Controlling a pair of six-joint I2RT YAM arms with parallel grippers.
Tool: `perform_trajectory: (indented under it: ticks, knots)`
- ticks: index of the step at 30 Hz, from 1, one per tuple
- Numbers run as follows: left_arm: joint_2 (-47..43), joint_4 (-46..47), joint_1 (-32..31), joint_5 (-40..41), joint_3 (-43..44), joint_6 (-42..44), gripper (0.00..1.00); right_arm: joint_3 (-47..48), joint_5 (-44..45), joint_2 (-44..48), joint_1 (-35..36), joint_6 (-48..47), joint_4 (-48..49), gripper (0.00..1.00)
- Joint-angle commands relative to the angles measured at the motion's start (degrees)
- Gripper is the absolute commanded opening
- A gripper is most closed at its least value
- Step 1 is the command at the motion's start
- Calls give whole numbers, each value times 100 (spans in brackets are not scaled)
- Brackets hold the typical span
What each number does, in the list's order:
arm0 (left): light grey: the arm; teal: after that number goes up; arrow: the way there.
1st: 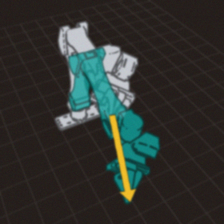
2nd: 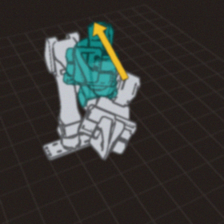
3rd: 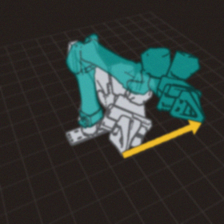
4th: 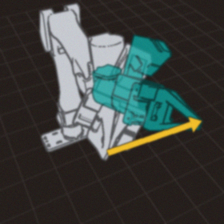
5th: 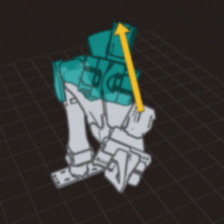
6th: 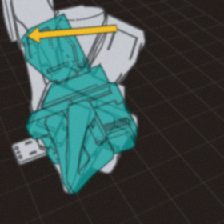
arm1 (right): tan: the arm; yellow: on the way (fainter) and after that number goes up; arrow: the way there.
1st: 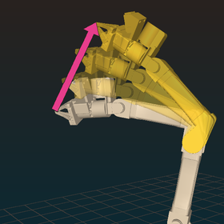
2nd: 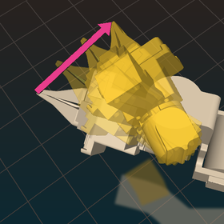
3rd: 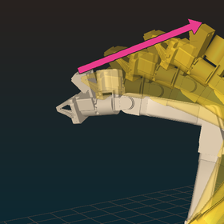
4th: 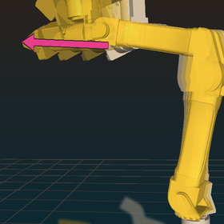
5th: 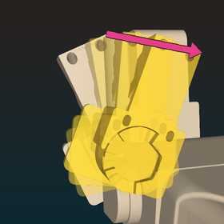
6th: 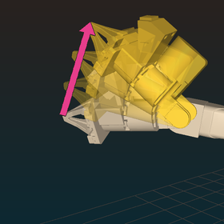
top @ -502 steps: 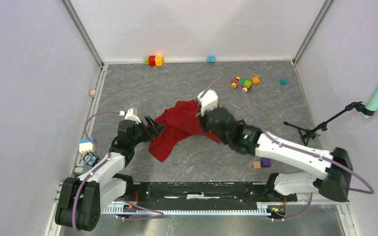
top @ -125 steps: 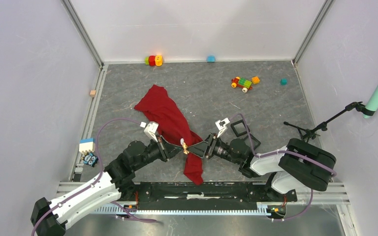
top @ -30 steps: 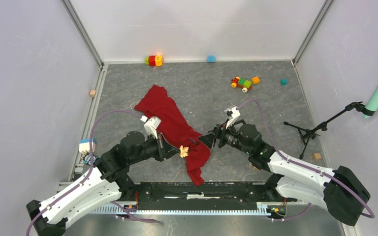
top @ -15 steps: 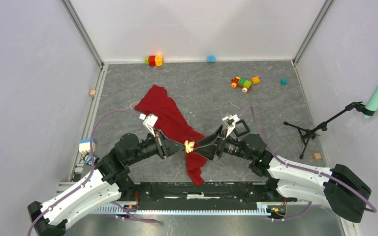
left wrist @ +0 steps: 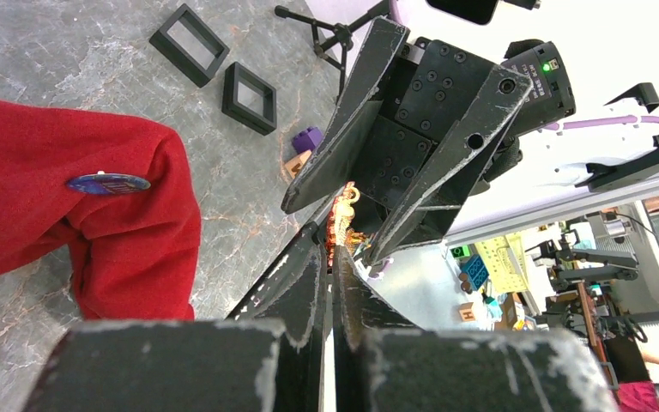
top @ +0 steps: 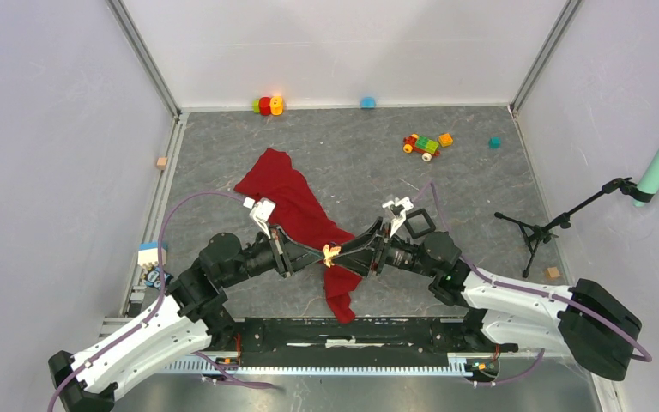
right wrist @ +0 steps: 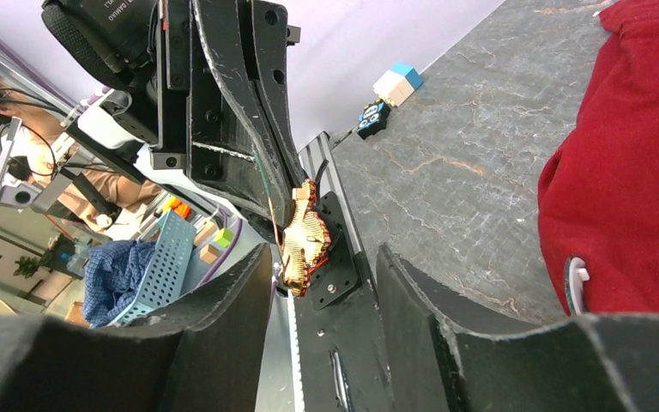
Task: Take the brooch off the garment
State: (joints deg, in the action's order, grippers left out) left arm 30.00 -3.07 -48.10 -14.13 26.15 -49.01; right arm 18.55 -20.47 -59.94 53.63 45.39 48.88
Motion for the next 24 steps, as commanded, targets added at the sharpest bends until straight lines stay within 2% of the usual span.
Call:
perform_trajectory:
  ticks: [1,9,24]
  knots:
    - [-5,289,11,-201,-14,-157,2,234,142,-36,43,-12,184,51]
    - [32,290,11,-316,-5,-100,2,198,387,-6,43,-12,54,39]
    - [108,524,11,-415,-44,-101,2,271,272,-169,74,-30,-44,34]
